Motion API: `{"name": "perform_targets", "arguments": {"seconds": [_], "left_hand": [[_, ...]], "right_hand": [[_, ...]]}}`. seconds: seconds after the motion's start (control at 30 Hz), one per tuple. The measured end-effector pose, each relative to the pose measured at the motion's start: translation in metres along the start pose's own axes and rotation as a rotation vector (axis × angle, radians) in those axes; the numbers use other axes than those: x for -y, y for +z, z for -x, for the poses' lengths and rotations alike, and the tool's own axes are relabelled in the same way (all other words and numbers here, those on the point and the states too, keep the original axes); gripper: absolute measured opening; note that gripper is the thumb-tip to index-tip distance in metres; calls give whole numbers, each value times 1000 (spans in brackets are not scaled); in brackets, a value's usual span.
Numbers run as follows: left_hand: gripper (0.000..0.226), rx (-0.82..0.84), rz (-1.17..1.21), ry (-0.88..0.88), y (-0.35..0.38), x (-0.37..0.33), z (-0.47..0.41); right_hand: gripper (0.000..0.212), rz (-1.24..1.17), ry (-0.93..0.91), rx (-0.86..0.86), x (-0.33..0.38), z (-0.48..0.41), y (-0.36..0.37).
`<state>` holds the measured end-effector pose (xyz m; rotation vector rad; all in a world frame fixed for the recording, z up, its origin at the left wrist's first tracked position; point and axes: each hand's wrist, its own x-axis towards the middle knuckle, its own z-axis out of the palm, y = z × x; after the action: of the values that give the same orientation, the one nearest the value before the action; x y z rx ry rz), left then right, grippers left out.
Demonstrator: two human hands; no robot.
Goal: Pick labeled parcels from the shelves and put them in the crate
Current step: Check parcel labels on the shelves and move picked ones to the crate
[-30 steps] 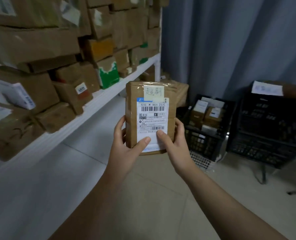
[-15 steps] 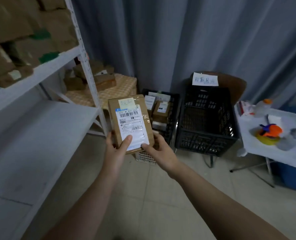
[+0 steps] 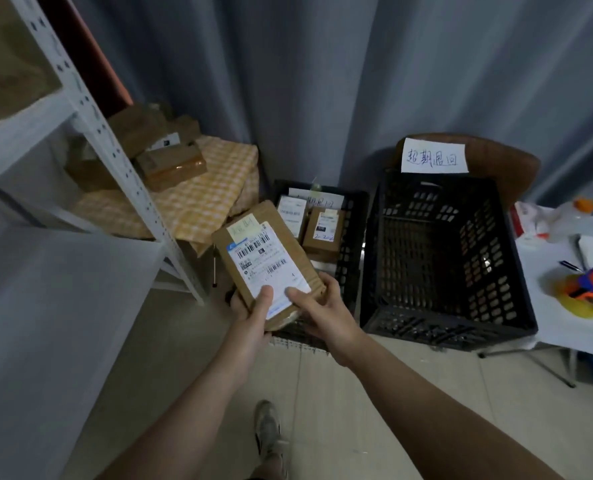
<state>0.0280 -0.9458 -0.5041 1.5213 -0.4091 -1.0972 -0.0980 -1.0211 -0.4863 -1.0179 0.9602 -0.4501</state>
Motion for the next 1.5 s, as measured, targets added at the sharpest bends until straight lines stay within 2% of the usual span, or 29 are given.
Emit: {"name": "perform_targets", "arguments": {"seconds": [0.07, 0.17, 0.27, 0.3, 0.37, 0.43, 0.47, 0.53, 0.7, 0.8, 0.87, 0.97, 1.07, 1.13, 1.3, 1.5], "left_hand": [[70, 42, -110, -22, 1, -10, -39], [64, -24, -293, 72, -11, -19, -106], [92, -47, -515, 77, -20, -16, -171], [92, -4, -554, 59, -18, -13, -188], [78, 92, -601, 16, -13, 4, -218], [55, 114, -696, 19, -6, 25, -244], [54, 92, -729, 22, -2, 41, -259], [73, 64, -762, -6, 6, 69, -285], [84, 63, -1028, -20, 19, 126, -330], [87, 112, -1253, 36, 20, 150, -358], [83, 98, -1356, 53, 21, 159, -373], [81, 93, -1519, 139, 25, 167, -389], [93, 128, -1672, 258, 24, 177, -401], [96, 122, -1709, 297, 23, 179, -402], [86, 137, -1754, 363, 18, 176, -401], [66, 109, -1684, 516, 15, 175, -399]], "right_hand": [[85, -42, 6, -56, 10, -37, -7], [83, -53, 37, -161, 21, -86, -25], [95, -8, 89, -224, 17, -134, -52], [96, 13, 113, -226, 14, -150, -61], [97, 50, 168, -231, 1, -187, -77], [87, 39, 215, -232, -16, -226, -89], [75, 45, 224, -226, -28, -248, -96], [53, 77, 241, -217, -50, -290, -109], [34, 124, 325, -173, -96, -357, -128], [45, 131, 346, -132, -120, -384, -133], [56, 162, 319, -165, -135, -400, -133], [57, 223, 251, -251, -150, -417, -126], [57, 264, 192, -270, -157, -424, -117], [58, 261, 161, -284, -158, -426, -114], [52, 289, 131, -316, -159, -422, -113], [40, 299, 67, -336, -163, -414, -114]]}}
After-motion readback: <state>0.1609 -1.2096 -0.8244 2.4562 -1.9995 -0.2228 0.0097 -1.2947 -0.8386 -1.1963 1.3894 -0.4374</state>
